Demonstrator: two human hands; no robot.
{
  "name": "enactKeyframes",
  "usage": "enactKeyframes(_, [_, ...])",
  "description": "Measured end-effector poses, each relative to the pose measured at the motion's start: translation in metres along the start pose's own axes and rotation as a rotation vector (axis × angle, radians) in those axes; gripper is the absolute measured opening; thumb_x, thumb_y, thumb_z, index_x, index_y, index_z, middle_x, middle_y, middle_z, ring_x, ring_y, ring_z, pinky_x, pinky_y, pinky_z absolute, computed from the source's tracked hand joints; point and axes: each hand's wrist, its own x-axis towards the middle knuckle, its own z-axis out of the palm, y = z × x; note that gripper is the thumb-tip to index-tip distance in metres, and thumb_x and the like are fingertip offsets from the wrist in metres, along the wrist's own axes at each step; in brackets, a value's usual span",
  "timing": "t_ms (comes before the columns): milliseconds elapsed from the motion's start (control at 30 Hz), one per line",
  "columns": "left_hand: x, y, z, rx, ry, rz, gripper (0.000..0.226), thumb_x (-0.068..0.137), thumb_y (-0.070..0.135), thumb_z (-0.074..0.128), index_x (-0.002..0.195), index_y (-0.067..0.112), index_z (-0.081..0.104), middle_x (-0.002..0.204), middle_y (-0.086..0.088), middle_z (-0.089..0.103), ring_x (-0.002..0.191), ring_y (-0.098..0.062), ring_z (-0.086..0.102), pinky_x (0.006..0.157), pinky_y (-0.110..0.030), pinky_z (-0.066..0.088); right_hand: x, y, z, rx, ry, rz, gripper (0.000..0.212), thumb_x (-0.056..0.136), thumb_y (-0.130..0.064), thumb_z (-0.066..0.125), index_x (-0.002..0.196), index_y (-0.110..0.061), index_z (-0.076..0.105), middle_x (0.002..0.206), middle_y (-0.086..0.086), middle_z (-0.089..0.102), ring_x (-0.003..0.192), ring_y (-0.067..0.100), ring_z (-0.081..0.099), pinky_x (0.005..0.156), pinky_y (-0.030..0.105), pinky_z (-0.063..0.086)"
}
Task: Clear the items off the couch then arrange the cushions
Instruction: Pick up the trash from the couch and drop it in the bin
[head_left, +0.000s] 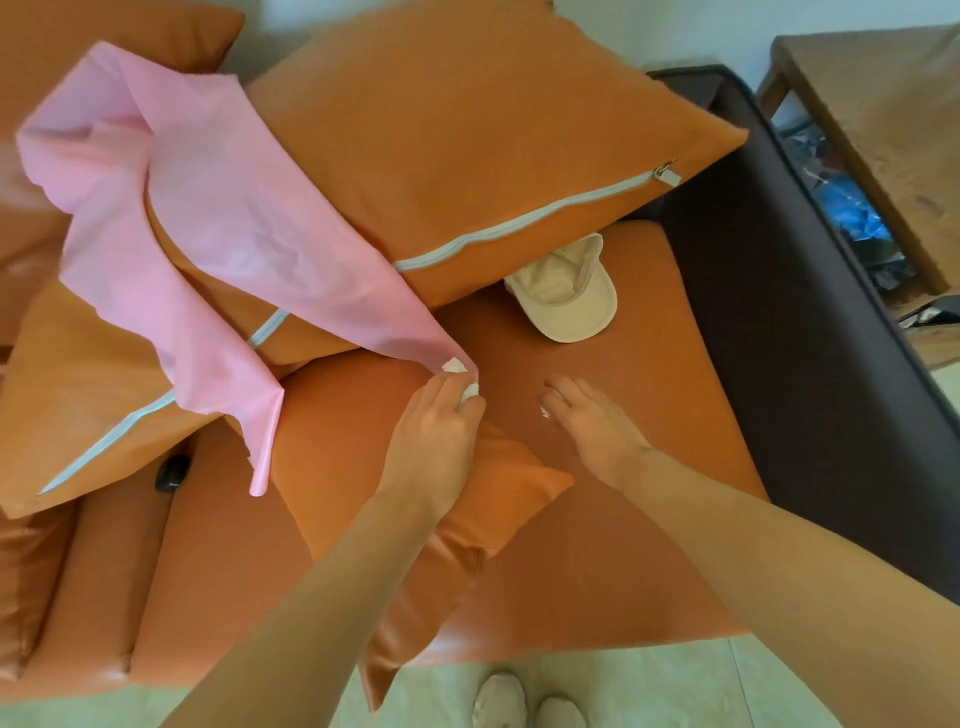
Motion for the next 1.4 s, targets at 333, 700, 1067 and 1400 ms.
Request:
enactKeyframes(333, [0.035,0.017,-0.067,-0.017,-0.002,0.109,0.030,0.056,-0.020,0.074,0.081,-0.004,0.069,0.094,-0.021,0.066,0.082,-0.038,0.064,0.067,-0.041,0.057,-0.003,-0.020,-0.115,-0.033,0.110,-0.043,0.051,0.055,0.006,0.083,0.101,-0.006,0.066,0.113,0.020,0.063,0.090,0.034,0.064,0.066,0.036,0.053])
enactKeyframes(700, [0.093,0.076,-0.123,0.051,0.011,0.258,0.021,0.060,-0.013,0.063,0.077,0.000,0.066,0.091,-0.017,0.065,0.079,-0.037,0.063,0.065,-0.041,0.055,-0.018,0.004,-0.212,-0.088,0.263,-0.029,0.040,0.067,0.003,0.078,0.103,-0.007,0.064,0.115,0.016,0.061,0.094,0.033,0.062,0.066,0.040,0.054])
enactKeyframes(1067, [0.130,0.208,-0.106,0.082,-0.003,0.331,0.033,0.053,-0.009,0.083,0.078,0.005,0.067,0.090,-0.012,0.064,0.079,-0.029,0.062,0.063,-0.034,0.053,-0.105,0.090,-0.273,-0.089,0.286,0.027,0.041,0.067,0.001,0.082,0.104,-0.006,0.066,0.114,0.018,0.064,0.095,0.031,0.066,0.070,0.038,0.058])
enactKeyframes(1400, [0.164,0.370,-0.018,-0.068,-0.109,0.451,0.026,0.064,-0.006,0.079,0.085,0.007,0.069,0.091,-0.008,0.064,0.085,-0.026,0.062,0.070,-0.033,0.056,-0.224,0.220,-0.270,-0.114,0.267,0.130,0.045,0.063,-0.001,0.083,0.104,-0.001,0.065,0.108,0.016,0.065,0.095,0.031,0.066,0.077,0.036,0.056])
